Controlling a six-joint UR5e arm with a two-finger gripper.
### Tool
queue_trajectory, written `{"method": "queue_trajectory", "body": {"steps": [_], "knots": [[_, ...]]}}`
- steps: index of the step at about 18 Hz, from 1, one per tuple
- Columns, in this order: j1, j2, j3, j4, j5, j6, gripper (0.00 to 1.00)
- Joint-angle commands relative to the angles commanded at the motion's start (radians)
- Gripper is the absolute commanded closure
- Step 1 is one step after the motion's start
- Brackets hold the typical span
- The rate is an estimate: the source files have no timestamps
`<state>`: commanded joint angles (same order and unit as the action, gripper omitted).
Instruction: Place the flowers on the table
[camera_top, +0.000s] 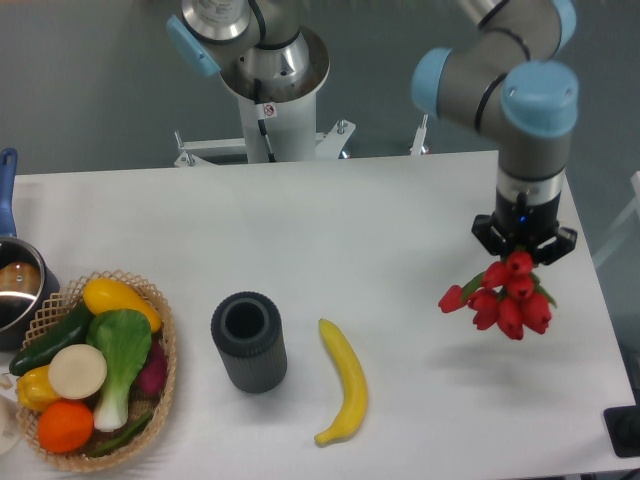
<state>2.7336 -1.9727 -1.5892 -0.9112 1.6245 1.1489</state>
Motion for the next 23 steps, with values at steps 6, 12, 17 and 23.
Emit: {"method": "queue_trajectory", "body": {"steps": [6, 12, 17, 23], "knots": [[-0.026, -0.032, 0.005, -0.002, -0.011, -0.014, 1.00], [-0.058, -0.051, -0.006, 0.000, -0.015, -0.020, 0.21], [-0.051, -0.035, -0.022, 0.038, -0.002, -0.052, 0.00], [0.011, 0.029, -0.057, 0.049, -0.034, -0.049, 0.00]]}}
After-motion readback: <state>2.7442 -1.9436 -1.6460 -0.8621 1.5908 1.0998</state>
